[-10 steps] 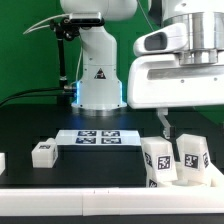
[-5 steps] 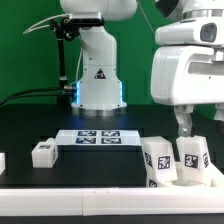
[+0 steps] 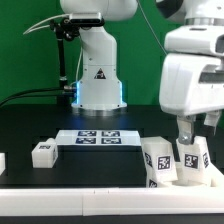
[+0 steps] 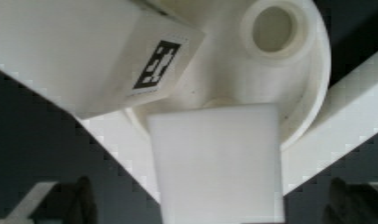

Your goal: Assemble stool

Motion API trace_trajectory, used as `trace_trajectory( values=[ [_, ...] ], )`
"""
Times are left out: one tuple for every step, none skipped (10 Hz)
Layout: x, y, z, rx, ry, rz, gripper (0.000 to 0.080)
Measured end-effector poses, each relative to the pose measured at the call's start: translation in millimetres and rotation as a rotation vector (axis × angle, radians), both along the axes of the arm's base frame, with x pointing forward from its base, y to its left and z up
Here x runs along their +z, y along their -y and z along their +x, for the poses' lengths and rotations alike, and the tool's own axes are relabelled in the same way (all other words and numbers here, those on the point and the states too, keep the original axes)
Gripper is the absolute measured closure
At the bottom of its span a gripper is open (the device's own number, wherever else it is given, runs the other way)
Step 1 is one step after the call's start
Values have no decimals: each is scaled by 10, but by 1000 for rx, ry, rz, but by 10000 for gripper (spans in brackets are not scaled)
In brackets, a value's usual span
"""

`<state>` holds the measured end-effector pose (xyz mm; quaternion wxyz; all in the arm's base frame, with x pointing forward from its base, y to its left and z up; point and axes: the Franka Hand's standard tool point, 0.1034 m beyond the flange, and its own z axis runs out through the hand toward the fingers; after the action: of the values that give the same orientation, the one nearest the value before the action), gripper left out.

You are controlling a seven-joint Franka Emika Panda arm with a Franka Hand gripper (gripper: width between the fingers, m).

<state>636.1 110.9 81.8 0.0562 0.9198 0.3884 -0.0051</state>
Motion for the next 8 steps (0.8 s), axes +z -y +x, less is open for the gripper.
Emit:
trace_trajectory(
  values=[
    [-53, 7, -23, -4, -8, -3, 150],
    [-33, 16, -12, -11, -4, -2, 150],
    [-38, 19, -14, -41, -1, -2, 150],
    [-41, 24, -16, -42, -2, -2, 270],
    [-43, 23, -16, -92, 3, 0, 270],
    [-36, 21, -13, -182, 14, 4, 452],
    [-36, 20, -12, -221, 18, 5, 459],
    [-36, 19, -13, -313, 28, 9, 459]
  ],
)
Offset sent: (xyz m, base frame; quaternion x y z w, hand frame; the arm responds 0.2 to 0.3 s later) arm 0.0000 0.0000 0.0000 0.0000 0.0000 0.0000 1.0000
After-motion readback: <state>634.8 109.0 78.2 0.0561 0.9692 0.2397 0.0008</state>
